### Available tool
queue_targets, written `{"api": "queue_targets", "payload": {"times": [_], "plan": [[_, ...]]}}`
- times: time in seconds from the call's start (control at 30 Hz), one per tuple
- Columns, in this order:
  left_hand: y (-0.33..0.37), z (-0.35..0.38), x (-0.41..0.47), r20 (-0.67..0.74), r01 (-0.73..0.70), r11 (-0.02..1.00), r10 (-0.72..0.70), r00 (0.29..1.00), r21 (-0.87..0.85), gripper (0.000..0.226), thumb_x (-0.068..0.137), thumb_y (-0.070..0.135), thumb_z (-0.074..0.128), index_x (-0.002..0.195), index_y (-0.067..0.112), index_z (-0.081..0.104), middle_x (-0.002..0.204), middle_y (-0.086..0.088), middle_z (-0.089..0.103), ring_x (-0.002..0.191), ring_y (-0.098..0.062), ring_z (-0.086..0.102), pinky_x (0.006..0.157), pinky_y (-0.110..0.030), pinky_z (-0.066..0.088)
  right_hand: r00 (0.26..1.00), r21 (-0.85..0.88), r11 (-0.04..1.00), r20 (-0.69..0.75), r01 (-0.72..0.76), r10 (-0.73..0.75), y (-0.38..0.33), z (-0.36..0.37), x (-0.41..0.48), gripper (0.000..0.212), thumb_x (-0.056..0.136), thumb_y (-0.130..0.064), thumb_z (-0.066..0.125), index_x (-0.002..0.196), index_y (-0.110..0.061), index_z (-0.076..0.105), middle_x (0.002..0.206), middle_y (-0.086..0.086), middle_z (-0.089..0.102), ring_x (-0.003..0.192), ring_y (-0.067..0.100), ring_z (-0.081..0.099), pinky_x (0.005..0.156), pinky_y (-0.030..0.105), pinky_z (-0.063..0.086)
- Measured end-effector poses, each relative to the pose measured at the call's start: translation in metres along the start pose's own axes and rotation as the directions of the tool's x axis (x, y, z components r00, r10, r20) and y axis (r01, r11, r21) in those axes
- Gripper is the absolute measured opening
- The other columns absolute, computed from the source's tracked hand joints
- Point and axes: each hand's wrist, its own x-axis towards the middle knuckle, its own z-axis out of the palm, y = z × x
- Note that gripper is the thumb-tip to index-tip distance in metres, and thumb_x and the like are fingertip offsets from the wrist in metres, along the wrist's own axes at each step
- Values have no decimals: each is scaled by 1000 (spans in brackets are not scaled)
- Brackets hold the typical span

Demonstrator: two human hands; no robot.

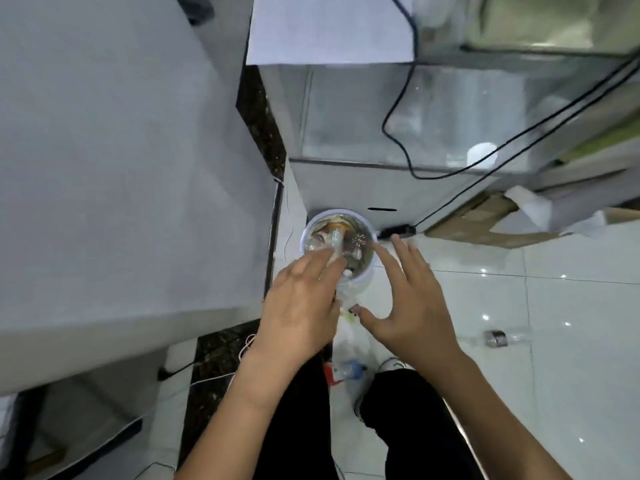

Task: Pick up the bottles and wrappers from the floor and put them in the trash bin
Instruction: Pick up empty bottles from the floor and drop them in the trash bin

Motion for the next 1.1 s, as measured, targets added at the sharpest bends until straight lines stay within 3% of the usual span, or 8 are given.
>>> {"api": "queue_targets", "payload": {"times": [0.17,0.27,0.43,0.57,0.67,0.83,0.97,1.1], "plan": [[92,-84,-28,33,-129,992,129,991,0,60,84,38,71,140,28,52,149,9,48,135,-17,47,104,-40,47,995,41,996,-54,-81,83,-26,-122,-71,84,84,-53,69,155,-40,25,168,-18,3,155,8,0,124,36,16],[132,-111,-25,-27,-217,976,217,976,-17,62,78,30,79,135,24,56,145,5,51,133,-19,48,99,-40,49,977,41,991,-168,-128,133,-25,-174,-103,82,85,-48,72,154,-39,30,167,-17,6,155,10,5,123,36,19],[177,-135,-19,8,-379,923,379,925,71,58,87,38,68,141,28,49,146,9,48,133,-17,44,103,-38,41,915,126,957,-285,-260,286,-22,-216,-148,67,87,-46,70,147,-37,41,163,-19,20,150,6,19,119,34,29],[188,-148,-9,3,-531,846,531,847,43,58,86,40,71,139,25,51,142,10,50,135,-13,40,105,-35,39,837,172,917,-375,-361,399,-30,-225,-174,62,88,-48,69,143,-41,42,159,-25,22,146,3,25,113,33,37],[194,-152,1,47,-667,744,666,745,32,60,86,42,71,139,26,51,141,11,50,134,-11,41,108,-34,39,728,218,858,-458,-465,510,-46,-217,-196,62,88,-50,67,143,-44,41,159,-27,21,145,2,24,113,37,39],[207,-148,11,170,-840,542,830,531,-17,62,89,47,67,145,31,45,146,17,44,138,-7,36,112,-28,33,448,382,680,-538,-626,714,-83,-182,-244,60,88,-46,69,142,-42,45,157,-28,24,144,0,25,106,24,29],[220,-136,4,242,-925,375,904,352,-55,64,88,45,69,146,30,45,147,13,47,137,-11,40,107,-32,37,216,479,527,-562,-703,799,-116,-149,-278,60,87,-45,69,142,-41,46,157,-26,26,145,2,27,107,25,29],[236,-127,-16,279,-965,233,941,191,-124,64,88,45,69,146,32,44,149,14,45,137,-11,40,105,-32,38,46,547,416,-566,-727,823,-145,-131,-302,60,86,-44,70,141,-39,47,158,-22,26,146,4,27,105,25,31]]}}
